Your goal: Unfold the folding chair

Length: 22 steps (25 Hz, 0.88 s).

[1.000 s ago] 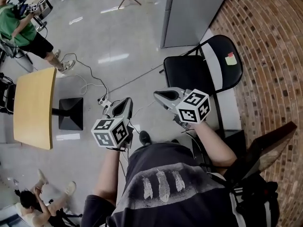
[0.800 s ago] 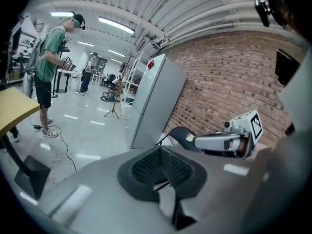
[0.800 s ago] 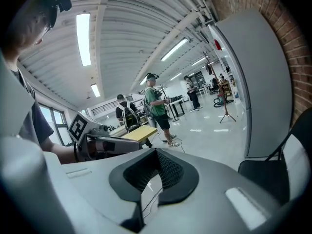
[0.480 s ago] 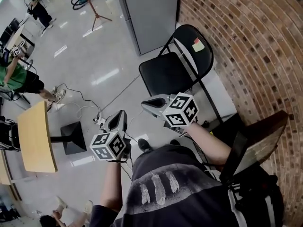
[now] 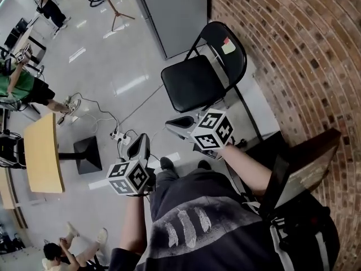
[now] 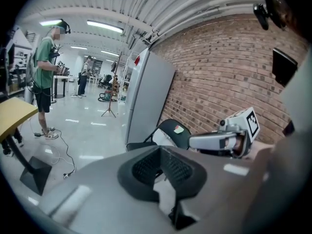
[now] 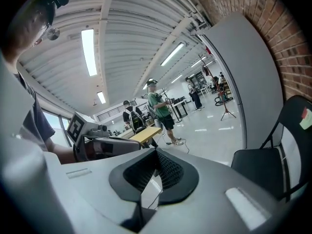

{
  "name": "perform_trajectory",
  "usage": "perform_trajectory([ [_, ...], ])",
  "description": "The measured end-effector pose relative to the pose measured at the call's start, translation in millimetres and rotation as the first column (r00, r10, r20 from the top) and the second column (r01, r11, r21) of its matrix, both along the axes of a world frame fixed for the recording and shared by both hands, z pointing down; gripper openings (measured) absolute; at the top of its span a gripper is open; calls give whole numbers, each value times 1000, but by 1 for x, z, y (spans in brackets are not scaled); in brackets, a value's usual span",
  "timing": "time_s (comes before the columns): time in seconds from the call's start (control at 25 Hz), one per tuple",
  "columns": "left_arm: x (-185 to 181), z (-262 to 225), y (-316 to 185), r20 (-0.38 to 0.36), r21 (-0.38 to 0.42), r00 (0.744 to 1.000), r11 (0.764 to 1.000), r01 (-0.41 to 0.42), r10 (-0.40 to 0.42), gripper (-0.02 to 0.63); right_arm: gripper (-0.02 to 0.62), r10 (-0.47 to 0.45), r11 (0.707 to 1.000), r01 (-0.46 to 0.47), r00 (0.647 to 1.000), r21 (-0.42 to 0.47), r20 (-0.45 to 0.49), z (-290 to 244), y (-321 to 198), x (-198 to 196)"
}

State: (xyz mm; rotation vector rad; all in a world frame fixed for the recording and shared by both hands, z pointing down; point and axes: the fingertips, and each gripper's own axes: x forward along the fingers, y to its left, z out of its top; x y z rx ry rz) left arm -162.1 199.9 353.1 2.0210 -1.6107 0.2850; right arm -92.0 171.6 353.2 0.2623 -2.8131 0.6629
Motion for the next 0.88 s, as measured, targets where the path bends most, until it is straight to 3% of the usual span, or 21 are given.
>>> perform_trajectory([
  [0.24,1,-1,23,30,-14,999,999,33,-32,2,2,-58,998,58,998,-9,10,2,18,-8],
  [0.48,-13,-11,28,34,19,999,999,38,-38,2,2,-70,998,70,998,7,9,-3,28,-23],
  [0.68,-29,-27,26,53,94,999,996,1,-6,2,2,-54,998,54,999,26,-6,-6,28,-43],
  [0.88,-75,-55,46,16,226,1000,974,-20,17,2,2,-66,997,68,997,47,-42,-9,49,-101],
])
